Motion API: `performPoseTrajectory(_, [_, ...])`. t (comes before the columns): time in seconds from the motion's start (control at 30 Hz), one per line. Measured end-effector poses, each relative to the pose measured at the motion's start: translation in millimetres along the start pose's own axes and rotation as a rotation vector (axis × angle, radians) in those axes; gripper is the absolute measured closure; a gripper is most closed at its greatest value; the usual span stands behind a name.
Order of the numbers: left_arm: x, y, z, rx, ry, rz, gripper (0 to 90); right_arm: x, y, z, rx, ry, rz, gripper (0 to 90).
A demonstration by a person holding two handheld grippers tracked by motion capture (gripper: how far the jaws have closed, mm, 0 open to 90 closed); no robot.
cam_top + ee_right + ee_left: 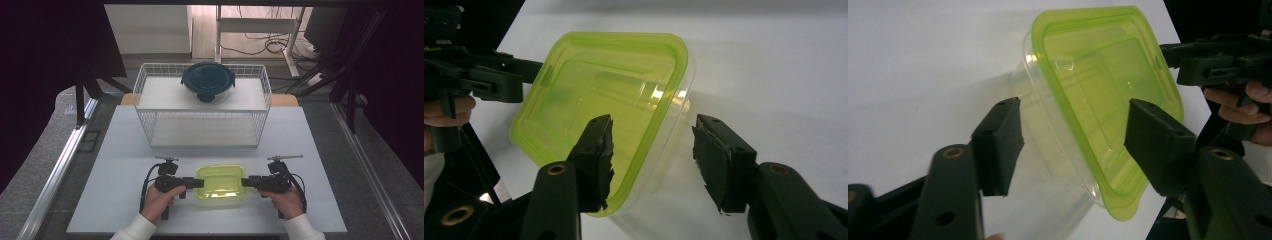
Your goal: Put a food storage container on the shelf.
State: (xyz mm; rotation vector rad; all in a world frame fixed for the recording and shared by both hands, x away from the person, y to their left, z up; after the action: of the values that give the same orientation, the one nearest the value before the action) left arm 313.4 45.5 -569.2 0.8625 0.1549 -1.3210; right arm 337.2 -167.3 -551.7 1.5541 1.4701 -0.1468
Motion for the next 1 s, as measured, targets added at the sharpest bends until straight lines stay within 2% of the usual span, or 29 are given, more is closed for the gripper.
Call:
performPoseTrajectory(0.1, [1.3,-2.1,-3.7,-0.017,-0.002,-0.006,46.3,1.9,-0.7,0.8,0.009,0.009,-0.002,52.0])
performPoseTrajectory(0.3, [4.3,-3.5,-6.4,-0.056,-0.041,-0.003,53.0,6.8,-1.3,1.8,0.035,0.037,-0.009,56.5])
performPoseTrajectory(0.43, [7.8,-4.4,-2.6,-0.08,-0.085,-0.015,57.6,8.8,-2.0,1.2,0.05,0.048,-0.015,67.0])
performPoseTrajectory(0.47, [8.7,-4.1,-1.5,-0.084,-0.087,-0.014,58.6,9.3,-2.4,1.9,0.055,0.041,-0.015,69.4])
performPoseTrajectory(0.53, [9.6,-3.3,-0.7,-0.098,-0.089,-0.006,61.4,9.9,-3.6,1.6,0.086,0.064,-0.02,71.0])
performPoseTrajectory(0.67, [8.3,-2.9,-1.3,-0.093,-0.086,0.004,70.7,7.7,-3.2,2.7,0.11,0.07,-0.007,73.7])
performPoseTrajectory(1.0, [5.8,-2.4,2.3,-0.093,-0.1,0.016,73.8,3.4,-3.5,0.3,0.105,0.059,0.005,76.1])
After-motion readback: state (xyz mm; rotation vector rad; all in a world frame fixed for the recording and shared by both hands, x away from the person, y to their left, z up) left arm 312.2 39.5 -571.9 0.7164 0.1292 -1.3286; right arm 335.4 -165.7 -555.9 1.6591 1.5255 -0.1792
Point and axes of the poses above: each handheld gripper's, and its own axes: x roughly forward along the jaws, y roughly out of its top, z roughly to its right, the point moved 9 cm from there along x, roughly forward along the jaws
